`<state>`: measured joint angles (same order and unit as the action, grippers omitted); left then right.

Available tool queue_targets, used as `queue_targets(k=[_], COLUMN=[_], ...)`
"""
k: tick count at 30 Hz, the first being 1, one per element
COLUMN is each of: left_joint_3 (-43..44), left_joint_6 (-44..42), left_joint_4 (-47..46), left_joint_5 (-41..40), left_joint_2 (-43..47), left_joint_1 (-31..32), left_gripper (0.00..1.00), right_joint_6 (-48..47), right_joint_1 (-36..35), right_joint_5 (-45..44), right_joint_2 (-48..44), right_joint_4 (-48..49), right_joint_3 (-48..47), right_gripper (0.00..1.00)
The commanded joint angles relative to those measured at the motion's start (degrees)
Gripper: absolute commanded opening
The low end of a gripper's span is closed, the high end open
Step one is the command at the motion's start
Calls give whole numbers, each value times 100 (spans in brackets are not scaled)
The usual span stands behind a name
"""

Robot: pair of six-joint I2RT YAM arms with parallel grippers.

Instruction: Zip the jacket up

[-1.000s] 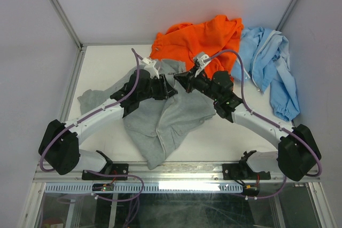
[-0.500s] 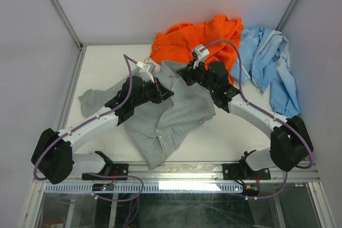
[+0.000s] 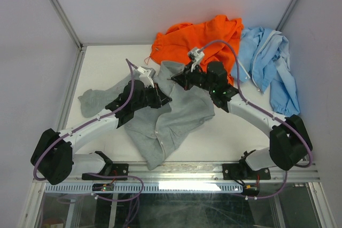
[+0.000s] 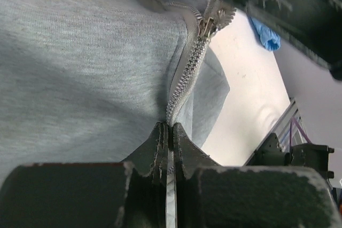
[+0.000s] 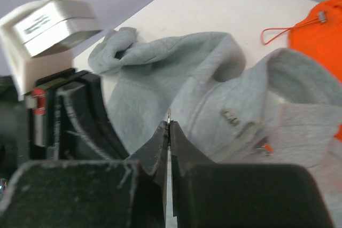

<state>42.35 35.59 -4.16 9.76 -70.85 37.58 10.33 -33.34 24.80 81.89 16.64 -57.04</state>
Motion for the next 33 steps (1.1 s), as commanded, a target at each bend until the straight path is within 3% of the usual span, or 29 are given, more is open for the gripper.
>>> queue_targets(k=[1,7,14,15,20,25,29,33], left_joint_3=[178,-109,-737,-839,-929,-91,725,1664], left_joint_6=[-8,129,288,324,354,10,-246,-502], left_joint_4=[315,-49,-275,-240,213,797,952,1281], left_joint_5=[470,598,763,711,432,24,13,-123], left_joint_2=[-98,-68,206,299,1050,880,180,-761], left_joint_1=[117,147,322,324,87,-87,-135,-172], left_gripper=[0,0,0,8,30,57,66,67], right_joint_6=[-15,244,-272,-383,-938,-1233,-1262,-1262], right_joint_1=[-631,-1415,-1280,-1231,-1131,-1140,-1142,-1163], right_joint_5=[-469,-750,-1767,-1779,-1540,-999,-730,-605], right_joint_2=[-544,-533,-1117,-1241,-1756,-2071,-2045,-1931], right_joint_4=[839,941,1067,1100,1189,1591,1832,2033], right_joint_3=[648,1362,2024,2143,2821,3409,3720,3873], right_gripper=[0,0,0,0,0,0,0,0])
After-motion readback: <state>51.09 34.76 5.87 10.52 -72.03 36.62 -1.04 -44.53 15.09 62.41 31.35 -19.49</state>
